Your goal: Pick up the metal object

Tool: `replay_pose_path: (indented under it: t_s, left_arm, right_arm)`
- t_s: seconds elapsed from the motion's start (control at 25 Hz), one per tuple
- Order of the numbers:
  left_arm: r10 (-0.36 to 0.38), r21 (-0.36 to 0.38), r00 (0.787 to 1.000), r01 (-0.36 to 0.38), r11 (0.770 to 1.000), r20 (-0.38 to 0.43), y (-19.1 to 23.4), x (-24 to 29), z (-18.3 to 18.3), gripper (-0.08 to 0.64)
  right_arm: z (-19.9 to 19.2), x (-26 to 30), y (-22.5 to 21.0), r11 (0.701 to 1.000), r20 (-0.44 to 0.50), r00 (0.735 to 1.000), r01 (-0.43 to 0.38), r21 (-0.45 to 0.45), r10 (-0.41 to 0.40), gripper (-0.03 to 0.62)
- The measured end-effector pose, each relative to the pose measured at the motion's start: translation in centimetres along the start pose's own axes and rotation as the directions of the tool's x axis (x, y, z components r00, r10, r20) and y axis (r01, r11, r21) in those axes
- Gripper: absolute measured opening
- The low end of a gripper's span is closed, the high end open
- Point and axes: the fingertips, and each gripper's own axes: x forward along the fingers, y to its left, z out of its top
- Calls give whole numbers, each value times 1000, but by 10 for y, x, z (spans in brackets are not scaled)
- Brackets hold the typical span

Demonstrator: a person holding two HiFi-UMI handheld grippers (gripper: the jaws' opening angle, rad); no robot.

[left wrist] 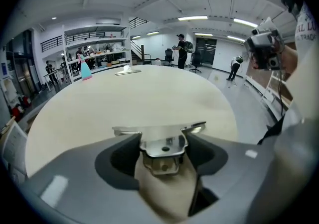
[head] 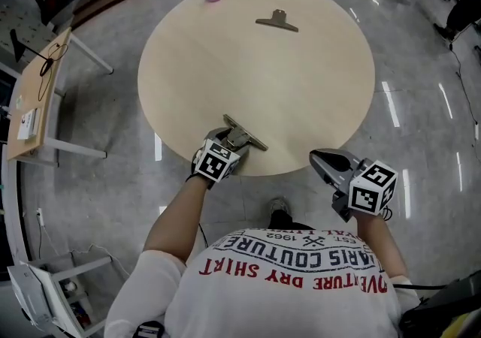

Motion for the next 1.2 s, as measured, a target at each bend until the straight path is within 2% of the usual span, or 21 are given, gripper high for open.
replay_pose_path:
  t_s: [0.04, 0.32, 0.4, 0.52, 0.6, 0.72, 0.88, 1.0, 1.08, 1.2]
  left_arm:
    - [-2, 3, 1000, 2, 1000, -1, 1, 1, 0, 284]
    - [-20, 11, 1000, 20, 1000, 11, -3, -2, 2, 281]
    - [-31, -5, 999, 31, 1000, 40, -8, -10, 8, 279]
    - [-48, -23, 990, 52, 998, 130, -22, -37, 31, 281]
    - [-82, -42, 976, 92, 995, 200, -38, -66, 49, 280]
    - [-144, -72, 942, 174, 982, 303, -66, -124, 70, 281]
    - [-173, -32, 888, 206, 978, 425, -98, -212, 84, 281]
    - [-198, -1, 853, 227, 974, 483, -130, -265, 80, 281]
    - [-206, 33, 841, 219, 975, 501, -151, -289, 67, 281]
    - [-207, 94, 838, 184, 978, 505, -176, -313, 38, 281]
  right_arm:
    - [1, 2, -1, 1000, -1, 1000, 1, 0, -1, 0]
    - [-1, 8, 2, 1000, -19, 1000, 1, 2, -1, 1]
    - [1, 9, 5, 1000, -15, 1000, 0, -3, 0, 1]
    - [8, 8, 14, 1000, 2, 1000, 1, -22, -1, 1]
    - [14, 4, 25, 999, 20, 1000, 3, -37, -2, 1]
    - [23, -5, 48, 998, 53, 999, 6, -62, -3, 0]
    - [23, -18, 93, 994, 84, 996, 4, -112, 6, 2]
    - [10, -33, 132, 990, 96, 995, 4, -141, 10, 2]
    - [-3, -42, 157, 988, 106, 994, 7, -153, 9, 2]
    - [-26, -53, 193, 987, 117, 993, 11, -160, 8, 2]
